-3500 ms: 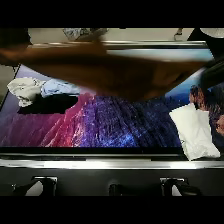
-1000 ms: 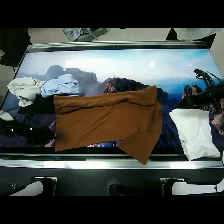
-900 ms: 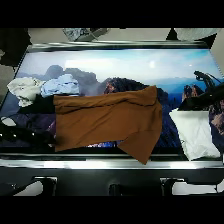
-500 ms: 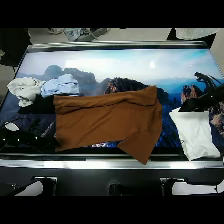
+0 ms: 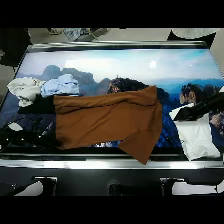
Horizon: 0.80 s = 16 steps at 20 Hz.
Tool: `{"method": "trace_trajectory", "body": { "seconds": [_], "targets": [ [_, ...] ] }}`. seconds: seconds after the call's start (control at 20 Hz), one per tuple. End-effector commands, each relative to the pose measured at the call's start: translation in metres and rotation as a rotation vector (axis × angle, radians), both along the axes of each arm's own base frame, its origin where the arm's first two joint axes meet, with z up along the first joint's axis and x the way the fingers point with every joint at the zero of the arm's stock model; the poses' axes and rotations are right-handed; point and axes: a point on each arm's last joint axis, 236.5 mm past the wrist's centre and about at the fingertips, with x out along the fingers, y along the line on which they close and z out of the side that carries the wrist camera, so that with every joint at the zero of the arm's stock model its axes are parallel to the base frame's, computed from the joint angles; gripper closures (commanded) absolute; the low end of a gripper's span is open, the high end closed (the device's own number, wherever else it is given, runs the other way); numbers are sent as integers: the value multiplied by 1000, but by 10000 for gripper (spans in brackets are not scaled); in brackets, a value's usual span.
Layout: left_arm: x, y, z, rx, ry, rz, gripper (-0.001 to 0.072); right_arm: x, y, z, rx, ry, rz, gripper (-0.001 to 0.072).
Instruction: Fold the shirts.
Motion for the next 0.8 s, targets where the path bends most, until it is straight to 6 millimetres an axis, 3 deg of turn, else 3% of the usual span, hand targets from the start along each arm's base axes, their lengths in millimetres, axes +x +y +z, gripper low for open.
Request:
{"method": "trace_trajectory", "body": {
  "seconds": [0.0, 0.15, 0.25, 0.4, 0.55, 0.6, 0.65, 0.75],
  "targets": [
    [2, 0, 0, -1, -22, -25, 684, -9, 31, -37, 74, 17, -34, 195],
    [2, -1, 1, -6, -30, -38, 684, -5, 52, -65, 28, -18, 5, 195],
    [3, 0, 1, -5, -31, -38, 684, -1, 52, -82, -23, -11, 3, 197],
    [6, 2, 0, 6, -45, -32, 684, -2, 57, -90, 4, 24, -25, 231],
    [15, 7, -1, 28, -75, -20, 684, -6, 59, -92, 13, 52, -32, 403],
    [21, 9, 2, 33, -90, -22, 684, -8, 60, -89, 22, 62, -22, 670],
    [30, 12, 11, 38, -121, -43, 686, -7, 61, -82, 33, 60, -2, 674],
    [66, 22, 46, 62, -219, -69, 687, 9, 58, -49, 33, -35, 83, 674]
  ]
}}
